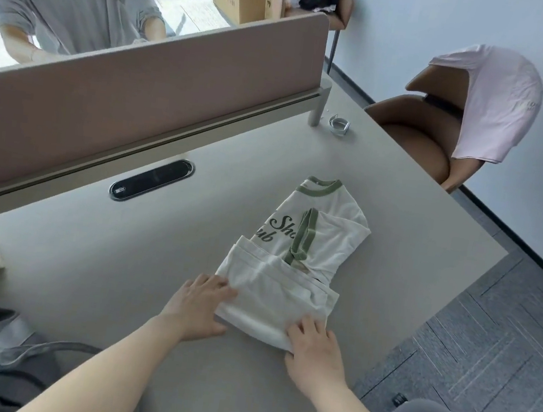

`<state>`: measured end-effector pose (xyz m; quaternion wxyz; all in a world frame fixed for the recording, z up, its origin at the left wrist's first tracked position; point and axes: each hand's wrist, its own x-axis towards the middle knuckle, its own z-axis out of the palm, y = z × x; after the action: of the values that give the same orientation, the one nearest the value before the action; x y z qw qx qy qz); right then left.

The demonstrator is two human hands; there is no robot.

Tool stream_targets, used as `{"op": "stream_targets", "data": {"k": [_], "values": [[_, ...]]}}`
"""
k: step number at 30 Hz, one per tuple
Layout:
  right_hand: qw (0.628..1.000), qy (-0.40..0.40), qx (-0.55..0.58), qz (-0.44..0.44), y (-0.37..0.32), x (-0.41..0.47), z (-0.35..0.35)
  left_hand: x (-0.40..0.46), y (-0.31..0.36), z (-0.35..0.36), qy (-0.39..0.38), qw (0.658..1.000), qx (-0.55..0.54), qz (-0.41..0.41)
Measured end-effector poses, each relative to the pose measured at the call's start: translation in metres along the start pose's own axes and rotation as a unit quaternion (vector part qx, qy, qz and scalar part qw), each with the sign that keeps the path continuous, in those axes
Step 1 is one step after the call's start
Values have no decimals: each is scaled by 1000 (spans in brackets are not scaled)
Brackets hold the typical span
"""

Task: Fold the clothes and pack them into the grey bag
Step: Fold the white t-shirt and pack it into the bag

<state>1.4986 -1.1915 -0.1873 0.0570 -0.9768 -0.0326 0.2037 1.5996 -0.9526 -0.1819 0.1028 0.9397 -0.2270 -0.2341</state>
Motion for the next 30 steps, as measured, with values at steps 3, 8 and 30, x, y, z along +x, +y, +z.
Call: {"op": "stream_targets", "data": {"k": [3, 8, 30], "values": [[997, 26, 64, 26, -1, -1, -3, 1, 2, 5, -20, 997, 78, 15], [985, 21, 169, 42, 7, -7, -17, 4, 10, 5, 43, 996, 71, -27], [859, 91, 483, 147, 122, 92, -104, 117, 59, -75, 121, 846, -485, -185]]}}
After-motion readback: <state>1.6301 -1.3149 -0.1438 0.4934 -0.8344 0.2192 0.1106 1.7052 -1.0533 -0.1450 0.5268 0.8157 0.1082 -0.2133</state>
